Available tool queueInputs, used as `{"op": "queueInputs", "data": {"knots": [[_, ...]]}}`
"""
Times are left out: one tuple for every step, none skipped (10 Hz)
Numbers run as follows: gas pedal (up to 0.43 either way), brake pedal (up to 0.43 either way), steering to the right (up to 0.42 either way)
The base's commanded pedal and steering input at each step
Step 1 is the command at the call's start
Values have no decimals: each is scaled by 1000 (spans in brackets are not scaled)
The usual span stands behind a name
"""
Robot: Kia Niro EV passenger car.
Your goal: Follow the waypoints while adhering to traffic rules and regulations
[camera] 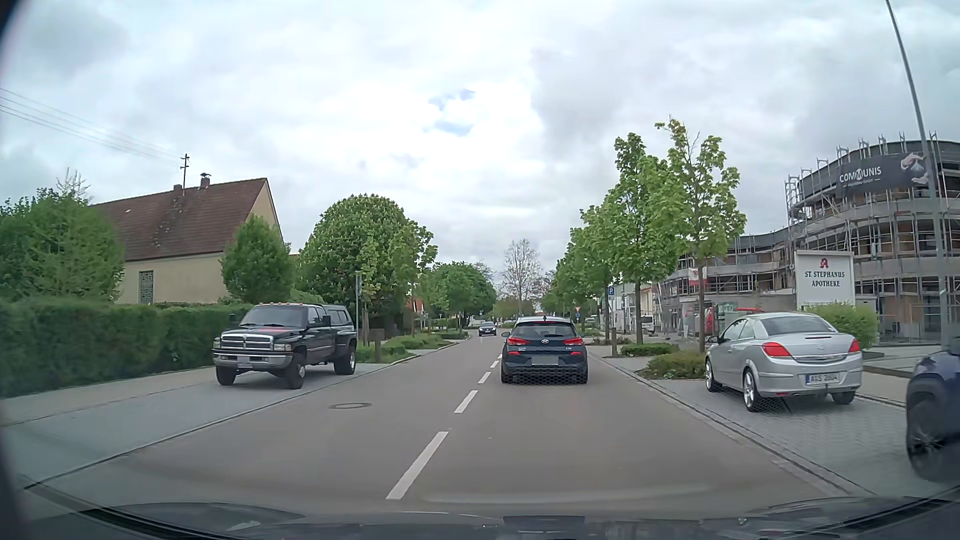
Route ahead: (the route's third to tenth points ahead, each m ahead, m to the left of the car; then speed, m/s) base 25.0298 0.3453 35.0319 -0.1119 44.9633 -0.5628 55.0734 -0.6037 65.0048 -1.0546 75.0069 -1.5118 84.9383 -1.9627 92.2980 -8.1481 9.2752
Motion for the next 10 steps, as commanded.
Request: {"op": "queueInputs", "data": {"knots": [[260,12,32],[260,12,32],[260,6,32],[260,12,32],[260,6,28],[260,6,25],[260,6,18],[260,6,13],[260,12,9],[260,6,7]]}}
